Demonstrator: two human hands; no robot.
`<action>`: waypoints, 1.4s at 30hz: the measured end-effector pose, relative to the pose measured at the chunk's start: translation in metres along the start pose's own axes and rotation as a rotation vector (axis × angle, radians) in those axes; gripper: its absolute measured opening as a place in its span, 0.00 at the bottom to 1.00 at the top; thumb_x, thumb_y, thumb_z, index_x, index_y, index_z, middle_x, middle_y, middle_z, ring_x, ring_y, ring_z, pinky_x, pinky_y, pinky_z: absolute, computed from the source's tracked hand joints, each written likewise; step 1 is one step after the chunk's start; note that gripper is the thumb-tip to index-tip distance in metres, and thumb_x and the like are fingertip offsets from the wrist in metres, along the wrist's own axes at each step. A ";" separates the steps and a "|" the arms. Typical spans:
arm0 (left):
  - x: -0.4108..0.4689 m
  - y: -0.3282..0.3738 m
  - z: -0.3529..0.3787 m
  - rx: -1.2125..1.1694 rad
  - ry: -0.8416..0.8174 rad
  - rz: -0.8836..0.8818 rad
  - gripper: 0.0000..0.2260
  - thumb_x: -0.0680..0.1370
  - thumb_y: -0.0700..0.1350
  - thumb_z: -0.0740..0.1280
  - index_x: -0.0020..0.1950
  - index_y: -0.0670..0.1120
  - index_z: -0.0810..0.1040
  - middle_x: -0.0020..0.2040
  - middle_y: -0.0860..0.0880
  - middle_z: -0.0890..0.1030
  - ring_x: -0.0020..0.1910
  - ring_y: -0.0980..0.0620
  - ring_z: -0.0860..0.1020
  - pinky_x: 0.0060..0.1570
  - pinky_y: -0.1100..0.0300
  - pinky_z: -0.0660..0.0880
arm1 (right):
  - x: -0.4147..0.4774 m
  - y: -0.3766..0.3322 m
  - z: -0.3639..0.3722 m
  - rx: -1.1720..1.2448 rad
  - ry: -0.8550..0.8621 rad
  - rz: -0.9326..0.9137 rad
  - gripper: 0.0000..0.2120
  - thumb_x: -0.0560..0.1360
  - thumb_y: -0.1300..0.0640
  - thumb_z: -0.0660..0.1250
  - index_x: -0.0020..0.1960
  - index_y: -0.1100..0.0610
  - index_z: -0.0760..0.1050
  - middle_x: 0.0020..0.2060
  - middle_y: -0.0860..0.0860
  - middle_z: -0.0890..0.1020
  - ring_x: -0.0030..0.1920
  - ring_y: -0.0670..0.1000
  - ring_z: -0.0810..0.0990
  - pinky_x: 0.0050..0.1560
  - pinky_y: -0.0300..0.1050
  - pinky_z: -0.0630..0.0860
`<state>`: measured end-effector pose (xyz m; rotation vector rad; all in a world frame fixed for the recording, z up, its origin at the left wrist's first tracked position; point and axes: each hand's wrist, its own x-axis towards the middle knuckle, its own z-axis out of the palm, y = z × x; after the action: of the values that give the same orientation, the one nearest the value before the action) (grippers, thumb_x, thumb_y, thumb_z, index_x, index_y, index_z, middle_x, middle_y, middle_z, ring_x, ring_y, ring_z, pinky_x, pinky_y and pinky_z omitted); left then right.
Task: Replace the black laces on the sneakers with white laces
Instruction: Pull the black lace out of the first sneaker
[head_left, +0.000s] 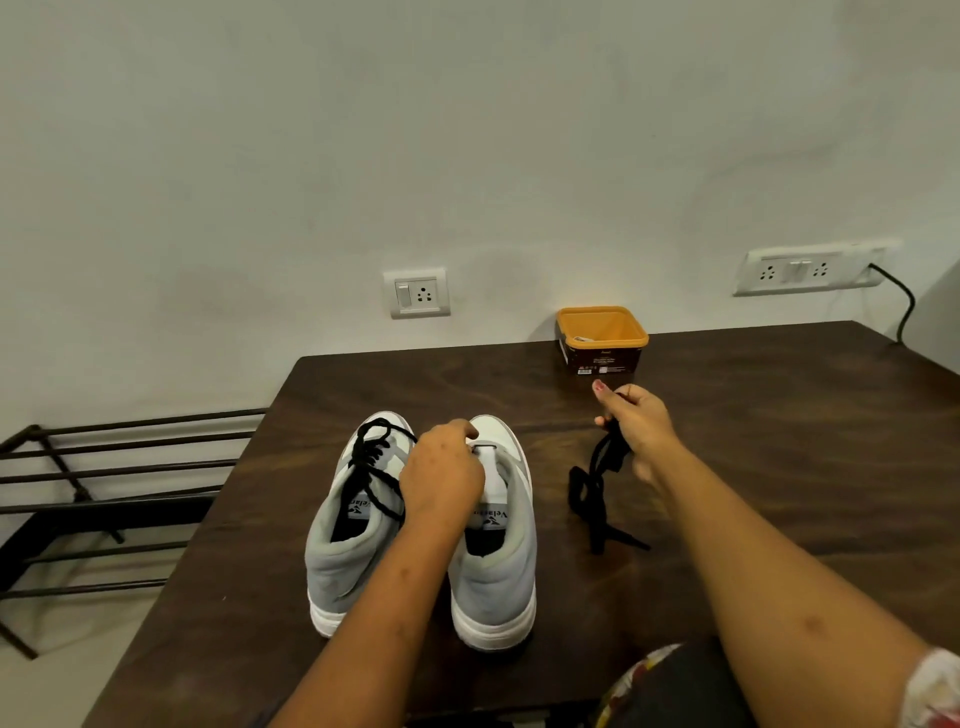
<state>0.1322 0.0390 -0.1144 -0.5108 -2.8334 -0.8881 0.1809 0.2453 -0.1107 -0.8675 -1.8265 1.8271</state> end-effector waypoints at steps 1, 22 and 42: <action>-0.001 -0.001 -0.002 -0.005 -0.009 0.000 0.12 0.78 0.41 0.61 0.60 0.50 0.77 0.58 0.49 0.80 0.57 0.49 0.77 0.51 0.52 0.76 | 0.001 0.003 0.000 -0.072 -0.023 -0.002 0.14 0.77 0.49 0.67 0.37 0.56 0.72 0.35 0.52 0.77 0.42 0.49 0.76 0.46 0.44 0.70; -0.050 -0.018 -0.076 -0.062 -0.002 -0.137 0.13 0.78 0.42 0.62 0.58 0.51 0.80 0.59 0.48 0.79 0.58 0.48 0.77 0.56 0.56 0.73 | -0.073 -0.005 0.003 -1.062 -0.126 -0.153 0.10 0.78 0.57 0.61 0.50 0.47 0.79 0.57 0.50 0.80 0.61 0.53 0.75 0.60 0.49 0.74; -0.046 -0.012 -0.003 0.165 -0.206 0.296 0.21 0.80 0.55 0.57 0.72 0.51 0.65 0.71 0.50 0.67 0.66 0.46 0.65 0.65 0.53 0.65 | -0.036 0.081 0.021 -1.539 -0.452 -0.020 0.31 0.81 0.40 0.49 0.79 0.48 0.41 0.78 0.49 0.38 0.76 0.58 0.35 0.74 0.63 0.42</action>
<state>0.1710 0.0149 -0.1286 -1.0170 -2.8653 -0.5719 0.2033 0.2010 -0.1869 -0.7950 -3.4420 0.2352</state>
